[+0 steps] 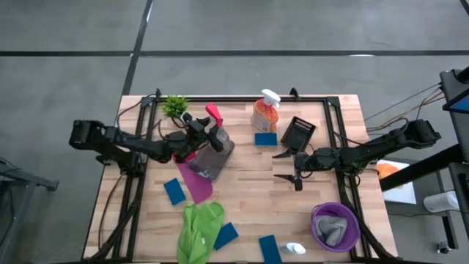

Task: Pick & Place Kitchen Items
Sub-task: Put the transparent spray bottle into the gray bin

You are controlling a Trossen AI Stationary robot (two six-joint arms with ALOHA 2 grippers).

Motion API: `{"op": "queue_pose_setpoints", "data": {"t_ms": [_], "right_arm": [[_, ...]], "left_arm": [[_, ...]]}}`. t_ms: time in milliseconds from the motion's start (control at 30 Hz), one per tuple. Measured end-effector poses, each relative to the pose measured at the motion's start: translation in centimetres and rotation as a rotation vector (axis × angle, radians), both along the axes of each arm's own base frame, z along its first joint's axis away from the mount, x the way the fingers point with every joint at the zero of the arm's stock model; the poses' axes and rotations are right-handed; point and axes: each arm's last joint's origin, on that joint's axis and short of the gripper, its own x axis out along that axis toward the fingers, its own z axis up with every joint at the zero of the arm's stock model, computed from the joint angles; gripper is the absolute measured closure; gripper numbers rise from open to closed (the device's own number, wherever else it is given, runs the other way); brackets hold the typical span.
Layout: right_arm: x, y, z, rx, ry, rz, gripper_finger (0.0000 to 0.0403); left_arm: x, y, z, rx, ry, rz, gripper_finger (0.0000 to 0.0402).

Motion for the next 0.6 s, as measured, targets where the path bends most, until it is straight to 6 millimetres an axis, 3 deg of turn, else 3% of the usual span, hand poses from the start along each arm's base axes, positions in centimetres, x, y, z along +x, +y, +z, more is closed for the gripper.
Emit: {"op": "queue_pose_setpoints", "data": {"t_ms": [600], "right_arm": [[-0.1,0.0,-0.3,-0.007,0.022,-0.007,0.0078]], "left_arm": [[1.7,0.0,-4.2,-0.012,0.059,0.147,0.0269]]}}
